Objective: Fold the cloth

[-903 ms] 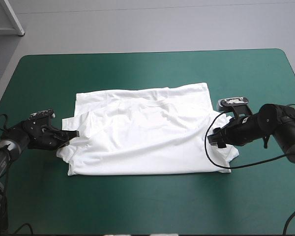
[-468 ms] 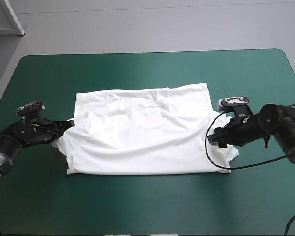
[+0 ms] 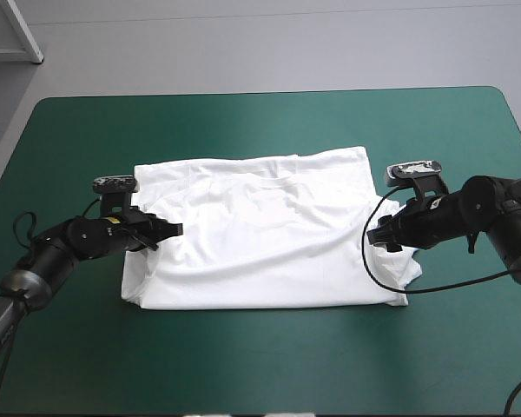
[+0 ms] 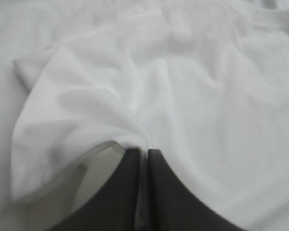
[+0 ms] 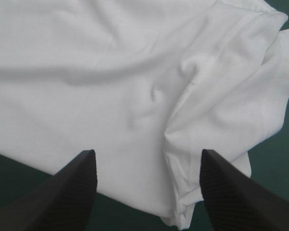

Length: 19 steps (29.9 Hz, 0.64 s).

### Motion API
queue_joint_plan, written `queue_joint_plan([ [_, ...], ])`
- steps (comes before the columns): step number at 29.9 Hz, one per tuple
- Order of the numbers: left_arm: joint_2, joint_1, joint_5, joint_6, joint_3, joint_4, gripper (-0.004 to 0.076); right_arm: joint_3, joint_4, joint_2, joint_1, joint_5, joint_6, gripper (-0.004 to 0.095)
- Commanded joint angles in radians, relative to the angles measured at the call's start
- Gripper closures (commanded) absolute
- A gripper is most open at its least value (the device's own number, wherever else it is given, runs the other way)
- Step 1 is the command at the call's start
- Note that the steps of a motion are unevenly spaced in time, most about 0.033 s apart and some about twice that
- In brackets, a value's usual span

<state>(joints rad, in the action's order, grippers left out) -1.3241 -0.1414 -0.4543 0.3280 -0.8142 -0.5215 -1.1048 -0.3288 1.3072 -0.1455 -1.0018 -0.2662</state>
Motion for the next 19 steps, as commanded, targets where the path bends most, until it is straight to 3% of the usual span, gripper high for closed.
queue_joint_plan([
  [1, -0.016, -0.059, 0.052, 0.003, -0.023, -0.02, 0.0705, -0.033, -0.015, -0.031, 0.001, 0.005, -0.011, 0.0328],
  [5, -0.067, -0.104, 0.046, 0.039, -0.023, -0.02, 0.0694, -0.033, -0.015, -0.031, 0.001, -0.02, -0.011, 0.0328],
  [7, -0.087, -0.119, 0.046, 0.058, -0.023, -0.02, 0.0646, -0.033, -0.015, -0.031, 0.001, -0.02, -0.011, 0.0328],
  [11, -0.097, -0.123, 0.05, 0.056, -0.023, -0.022, 0.0455, -0.033, -0.004, -0.031, 0.001, -0.011, -0.011, 0.0328],
  [15, -0.097, -0.123, 0.045, 0.056, -0.026, -0.013, 0.0207, -0.033, 0.023, -0.031, 0.001, 0.011, -0.011, 0.0328],
  [19, -0.097, -0.123, -0.005, 0.056, -0.062, 0.004, 0.0164, -0.033, 0.041, -0.031, 0.001, 0.03, -0.011, 0.0327],
])
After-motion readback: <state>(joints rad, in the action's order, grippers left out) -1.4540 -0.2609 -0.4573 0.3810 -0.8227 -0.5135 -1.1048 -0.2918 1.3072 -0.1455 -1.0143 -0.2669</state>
